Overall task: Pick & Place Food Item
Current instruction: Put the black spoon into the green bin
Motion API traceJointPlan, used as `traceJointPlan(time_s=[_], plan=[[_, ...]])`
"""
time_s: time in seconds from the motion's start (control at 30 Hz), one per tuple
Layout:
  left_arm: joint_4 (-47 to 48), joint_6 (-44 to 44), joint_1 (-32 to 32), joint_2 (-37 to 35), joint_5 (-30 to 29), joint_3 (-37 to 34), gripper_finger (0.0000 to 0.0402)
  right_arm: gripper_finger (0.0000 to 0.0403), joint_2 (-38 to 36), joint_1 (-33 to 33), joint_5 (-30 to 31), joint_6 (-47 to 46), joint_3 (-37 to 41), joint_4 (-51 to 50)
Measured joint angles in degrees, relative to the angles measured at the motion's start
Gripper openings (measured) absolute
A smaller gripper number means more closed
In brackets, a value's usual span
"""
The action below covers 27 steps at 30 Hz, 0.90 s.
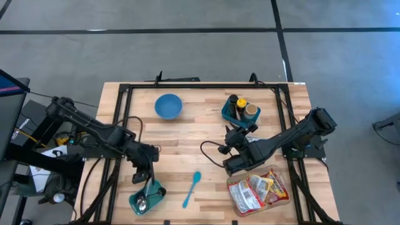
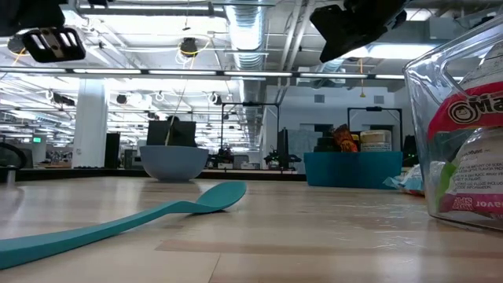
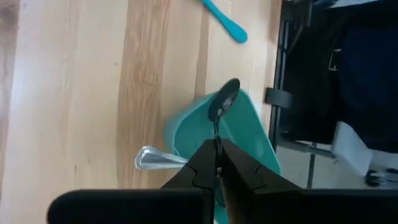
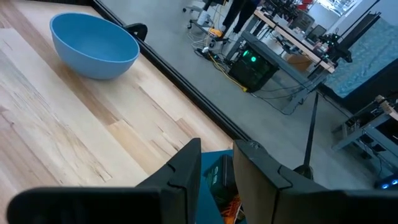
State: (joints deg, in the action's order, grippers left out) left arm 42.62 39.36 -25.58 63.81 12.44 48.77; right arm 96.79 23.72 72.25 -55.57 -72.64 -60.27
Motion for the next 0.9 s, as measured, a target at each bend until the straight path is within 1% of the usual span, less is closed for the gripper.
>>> traceJointPlan(time_s=[0.2,0.37,0.6,0.9], plan=[[-1.37,-1.86,0.0,2.38,0.09,0.0,0.0005,0.0087,0.0,-0.44,-0.03,0.0,0.0,0.08],[-2.94,-2.06,0.0,2.4,0.05,-0.02,0.0011,0.0087,0.02,-0.56,-0.09,0.0,0.0,0.11],[-3.31,-2.06,-0.11,2.38,0.03,-0.01,0.0009,0.0087,0.02,-0.56,-0.2,0.0,0.0,0.13],[-3.29,-2.06,-0.11,2.36,0.03,-0.02,0.0033,0.0087,0.02,-0.56,-0.2,0.0,0.0,0.37]])
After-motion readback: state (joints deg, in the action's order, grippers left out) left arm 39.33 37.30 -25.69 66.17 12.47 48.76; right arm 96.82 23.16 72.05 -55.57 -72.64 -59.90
